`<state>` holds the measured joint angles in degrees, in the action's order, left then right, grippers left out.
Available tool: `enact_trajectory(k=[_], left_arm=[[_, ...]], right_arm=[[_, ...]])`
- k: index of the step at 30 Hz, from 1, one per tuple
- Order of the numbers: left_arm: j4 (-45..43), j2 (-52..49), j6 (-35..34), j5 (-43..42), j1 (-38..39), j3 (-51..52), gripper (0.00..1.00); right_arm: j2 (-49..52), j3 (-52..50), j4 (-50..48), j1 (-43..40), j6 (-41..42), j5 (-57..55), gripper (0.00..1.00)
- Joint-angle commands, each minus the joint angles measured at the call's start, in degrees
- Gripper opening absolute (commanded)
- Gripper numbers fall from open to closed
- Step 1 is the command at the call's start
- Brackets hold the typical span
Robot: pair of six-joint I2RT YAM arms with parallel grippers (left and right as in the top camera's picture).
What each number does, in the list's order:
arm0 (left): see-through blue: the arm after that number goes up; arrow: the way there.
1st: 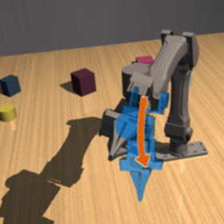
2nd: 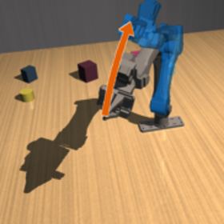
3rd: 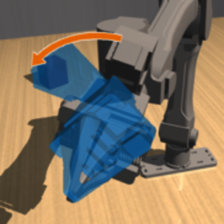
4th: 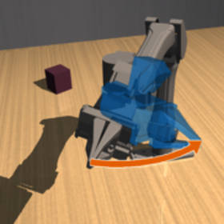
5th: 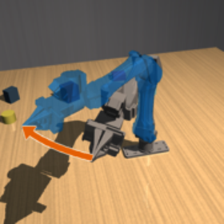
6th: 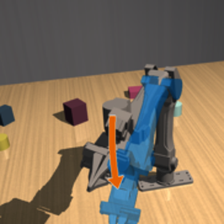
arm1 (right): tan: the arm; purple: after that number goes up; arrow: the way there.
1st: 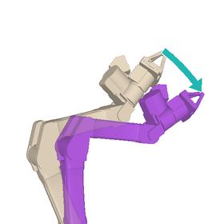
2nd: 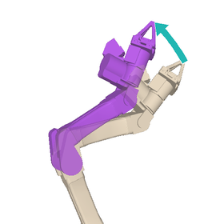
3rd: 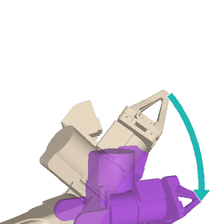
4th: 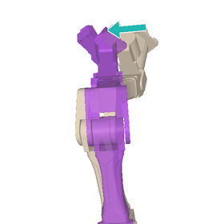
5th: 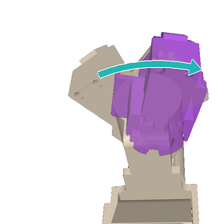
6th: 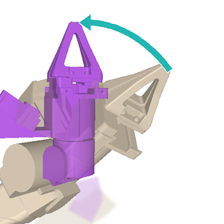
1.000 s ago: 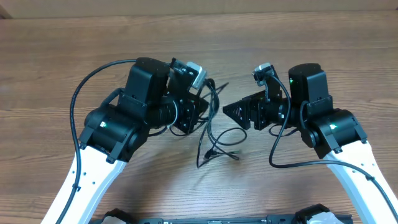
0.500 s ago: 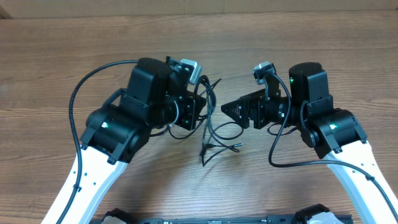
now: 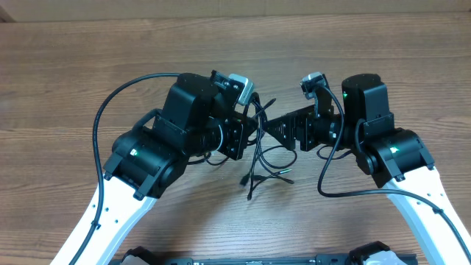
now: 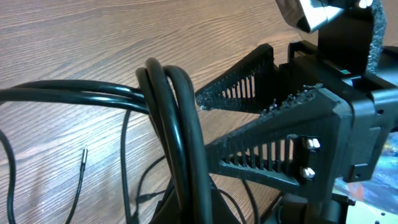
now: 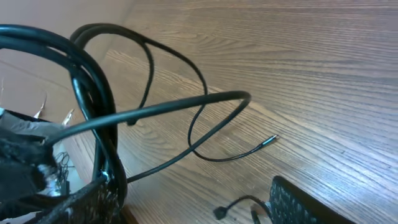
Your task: Untangle cables
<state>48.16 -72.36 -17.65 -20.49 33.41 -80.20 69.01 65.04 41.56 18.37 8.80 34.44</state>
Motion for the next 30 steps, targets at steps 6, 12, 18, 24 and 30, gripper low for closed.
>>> enact_trajectory(k=[6, 12, 18, 24, 30], left_arm=[[-1.36, 0.79, 1.38, -6.97, 0.5, -0.59, 0.04], [-2.69, 0.79, 1.42, -7.63, 1.97, -0.59, 0.04], [-3.15, -0.09, 2.43, -7.48, 3.17, -0.59, 0.04], [-3.41, -1.9, 2.43, -8.68, 3.65, -0.59, 0.04], [-5.16, -2.54, 2.45, -10.86, 4.94, -0.59, 0.04]], right_arm=[[-0.13, 1.31, -0.33, -0.02, 0.0, -3.26, 0.75], [-0.13, 1.31, -0.31, 0.0, 0.0, -2.64, 0.75], [-0.13, 1.31, -0.33, 0.0, 0.0, 0.46, 0.75], [-0.13, 1.31, -0.55, 0.0, 0.0, 0.61, 0.75], [0.09, 1.31, -1.62, -0.02, -0.02, -1.97, 0.78]])
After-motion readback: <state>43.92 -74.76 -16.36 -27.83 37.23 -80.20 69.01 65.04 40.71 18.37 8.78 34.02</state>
